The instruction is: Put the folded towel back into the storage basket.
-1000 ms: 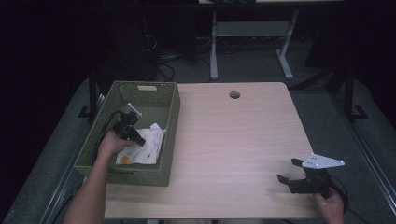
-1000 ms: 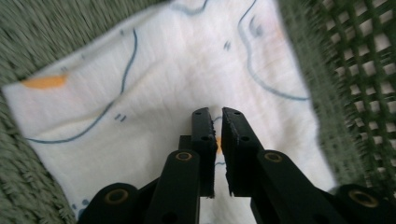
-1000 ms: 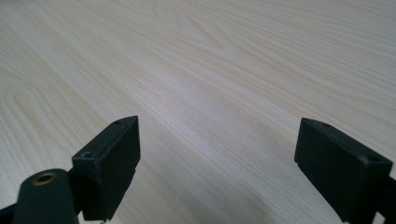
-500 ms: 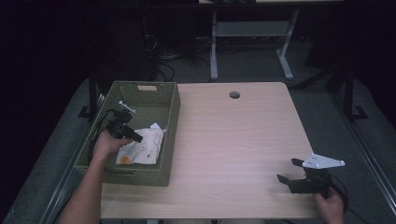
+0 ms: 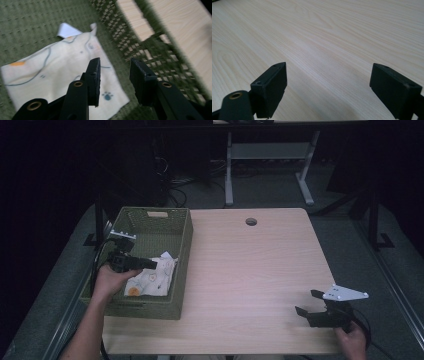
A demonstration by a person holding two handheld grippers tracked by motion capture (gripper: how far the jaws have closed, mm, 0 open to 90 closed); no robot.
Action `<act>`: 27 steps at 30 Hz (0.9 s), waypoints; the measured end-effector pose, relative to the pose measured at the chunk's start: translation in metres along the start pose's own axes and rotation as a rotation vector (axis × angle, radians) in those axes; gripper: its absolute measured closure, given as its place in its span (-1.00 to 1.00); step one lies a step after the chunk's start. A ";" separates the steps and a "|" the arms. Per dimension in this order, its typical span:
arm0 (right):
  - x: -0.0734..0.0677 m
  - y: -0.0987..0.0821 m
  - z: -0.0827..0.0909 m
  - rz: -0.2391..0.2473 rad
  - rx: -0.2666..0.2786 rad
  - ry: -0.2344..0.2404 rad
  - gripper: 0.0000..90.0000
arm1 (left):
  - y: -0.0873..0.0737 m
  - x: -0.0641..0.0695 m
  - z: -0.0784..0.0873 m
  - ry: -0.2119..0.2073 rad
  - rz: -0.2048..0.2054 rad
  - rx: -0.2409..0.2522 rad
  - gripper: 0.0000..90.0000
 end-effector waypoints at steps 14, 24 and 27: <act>-0.006 -0.005 -0.002 -0.039 0.011 -0.012 -0.70 | -0.001 0.019 0.014 -0.076 -0.005 0.092 0.11; -0.003 -0.006 0.002 -0.063 0.027 -0.008 -0.70 | -0.006 0.028 0.023 -0.105 0.002 0.137 -0.01; -0.003 -0.006 0.003 -0.059 0.034 -0.007 -0.70 | -0.008 0.034 0.024 -0.112 -0.004 0.150 -0.05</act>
Point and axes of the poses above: each handheld gripper's, and its own axes: z roughly backward along the jaws, y roughly out of its top, x roughly to its right, the point moved 3 cm from there along -z, roughly forward along the jaws, and after that the axes turned 5 degrees about y, right-handed, at the moved point
